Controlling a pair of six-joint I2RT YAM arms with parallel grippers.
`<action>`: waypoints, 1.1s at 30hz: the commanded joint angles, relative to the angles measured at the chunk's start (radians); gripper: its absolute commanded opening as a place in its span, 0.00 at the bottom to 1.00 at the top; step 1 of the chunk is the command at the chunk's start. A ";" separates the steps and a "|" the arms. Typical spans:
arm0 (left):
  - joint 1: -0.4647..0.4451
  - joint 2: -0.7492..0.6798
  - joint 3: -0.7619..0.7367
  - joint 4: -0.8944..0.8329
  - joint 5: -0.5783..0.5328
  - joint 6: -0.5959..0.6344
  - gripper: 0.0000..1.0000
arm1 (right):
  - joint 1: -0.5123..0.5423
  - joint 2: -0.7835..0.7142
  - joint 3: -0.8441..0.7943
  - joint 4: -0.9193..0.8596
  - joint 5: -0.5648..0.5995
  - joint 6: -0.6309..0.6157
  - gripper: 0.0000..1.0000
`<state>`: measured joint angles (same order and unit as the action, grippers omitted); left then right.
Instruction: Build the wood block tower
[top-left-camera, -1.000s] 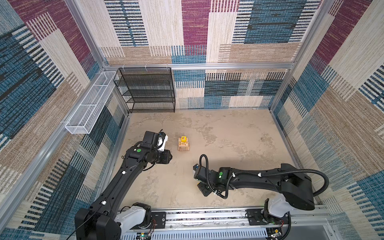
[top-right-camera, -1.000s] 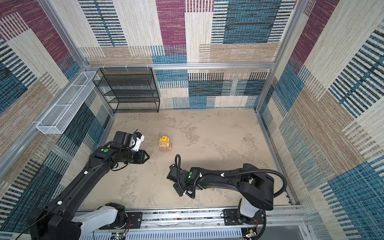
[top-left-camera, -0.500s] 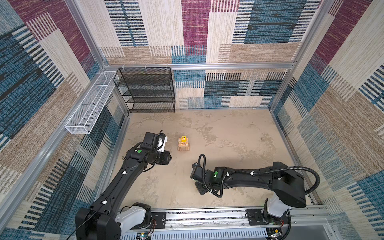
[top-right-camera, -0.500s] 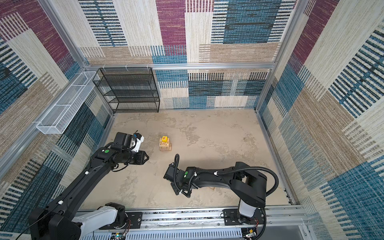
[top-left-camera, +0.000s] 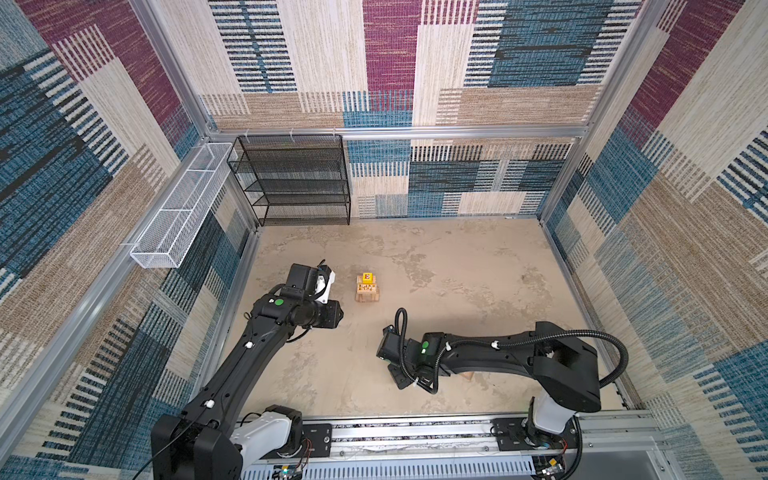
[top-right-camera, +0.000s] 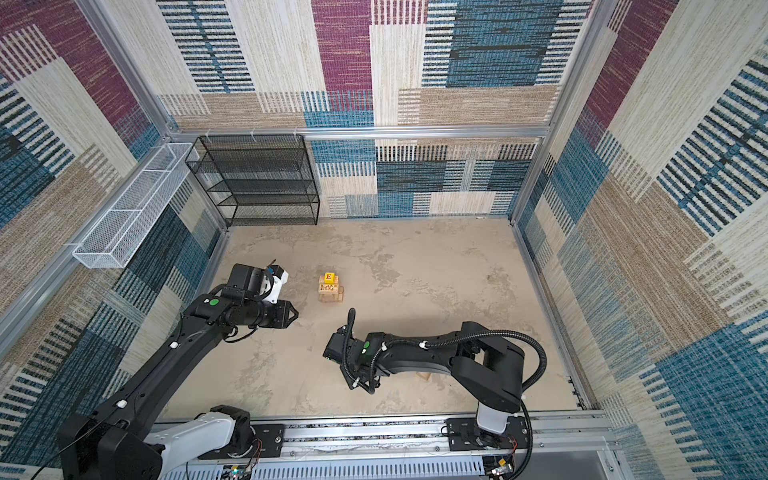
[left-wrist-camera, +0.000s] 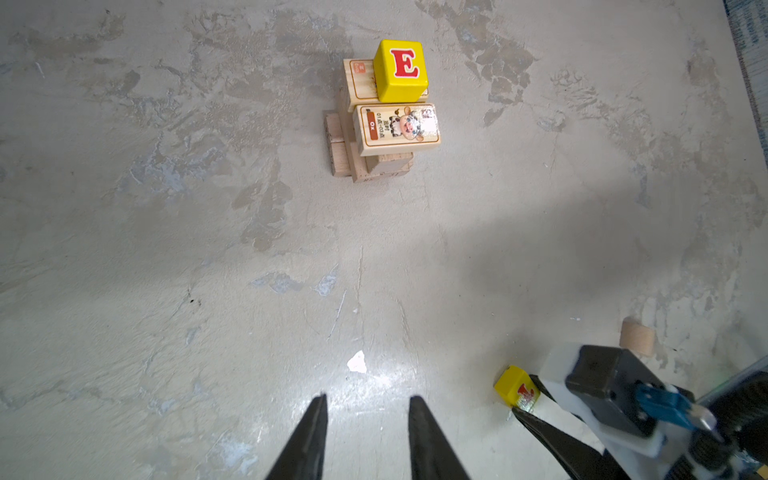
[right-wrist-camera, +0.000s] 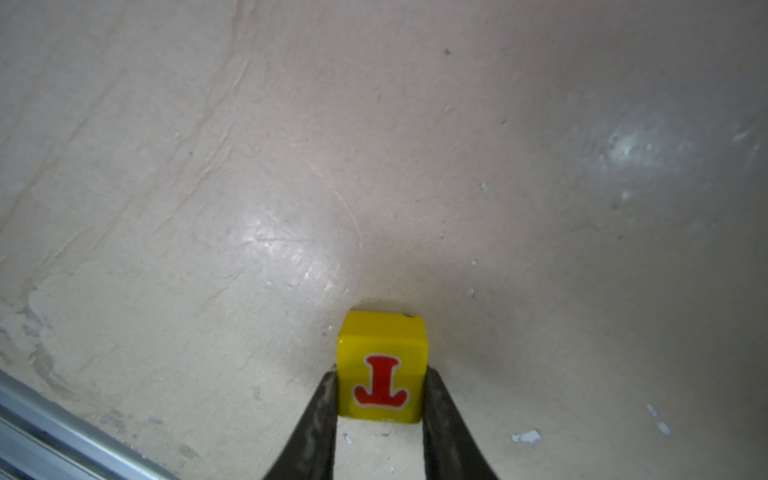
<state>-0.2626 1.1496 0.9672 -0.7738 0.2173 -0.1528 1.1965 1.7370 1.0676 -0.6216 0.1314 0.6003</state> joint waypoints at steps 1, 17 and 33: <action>0.000 -0.004 0.013 0.009 -0.019 0.026 0.37 | -0.001 -0.014 0.030 -0.002 0.033 0.014 0.21; 0.063 -0.039 0.092 0.077 0.034 0.023 0.50 | -0.174 0.078 0.397 0.016 0.099 0.126 0.00; 0.072 -0.095 0.046 0.078 0.022 0.012 0.50 | -0.212 0.410 0.875 -0.228 0.172 0.169 0.00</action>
<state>-0.1886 1.0595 1.0161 -0.7067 0.2386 -0.1543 0.9874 2.1197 1.9011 -0.7818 0.2737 0.7460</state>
